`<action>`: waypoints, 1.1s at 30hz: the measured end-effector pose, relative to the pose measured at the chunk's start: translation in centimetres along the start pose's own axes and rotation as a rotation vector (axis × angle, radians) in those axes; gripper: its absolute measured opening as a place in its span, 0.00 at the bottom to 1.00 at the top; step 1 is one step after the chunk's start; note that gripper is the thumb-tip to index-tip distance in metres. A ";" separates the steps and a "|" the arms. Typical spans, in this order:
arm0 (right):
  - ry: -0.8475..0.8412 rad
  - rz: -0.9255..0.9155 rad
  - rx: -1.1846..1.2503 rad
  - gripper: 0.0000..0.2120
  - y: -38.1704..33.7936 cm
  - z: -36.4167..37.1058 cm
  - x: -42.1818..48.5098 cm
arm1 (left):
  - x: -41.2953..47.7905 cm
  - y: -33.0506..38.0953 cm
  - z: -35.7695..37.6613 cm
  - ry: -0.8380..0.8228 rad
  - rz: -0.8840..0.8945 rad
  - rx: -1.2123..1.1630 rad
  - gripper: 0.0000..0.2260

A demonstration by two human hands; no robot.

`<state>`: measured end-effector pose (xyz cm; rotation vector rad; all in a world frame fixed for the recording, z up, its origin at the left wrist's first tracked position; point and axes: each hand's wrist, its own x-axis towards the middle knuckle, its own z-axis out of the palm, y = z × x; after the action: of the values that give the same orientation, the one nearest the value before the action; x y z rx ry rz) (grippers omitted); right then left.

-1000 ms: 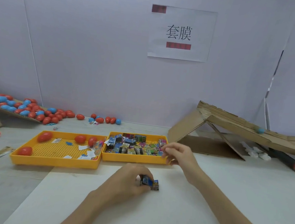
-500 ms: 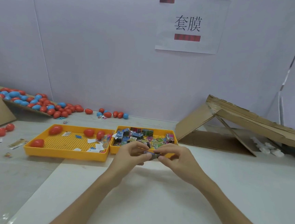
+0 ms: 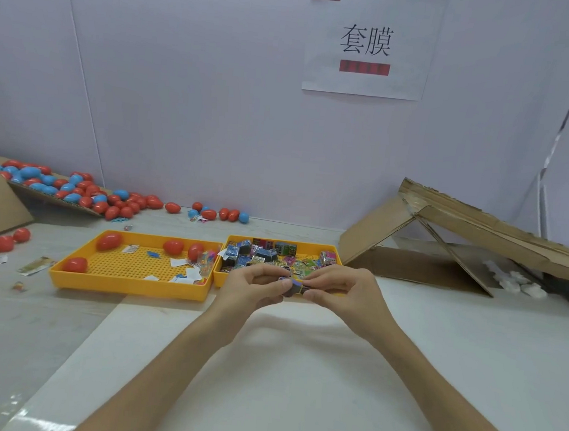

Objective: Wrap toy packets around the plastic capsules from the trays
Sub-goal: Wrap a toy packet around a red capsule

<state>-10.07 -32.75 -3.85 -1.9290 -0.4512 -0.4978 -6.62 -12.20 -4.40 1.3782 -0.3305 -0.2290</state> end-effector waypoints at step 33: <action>-0.030 0.098 0.032 0.11 -0.2 -0.4 0.3 | -0.1 0.2 0.0 0.061 -0.038 -0.031 0.08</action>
<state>-10.00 -32.96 -3.39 -1.9198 -0.3796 -0.3959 -6.72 -12.14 -4.24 1.3590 -0.2495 -0.2222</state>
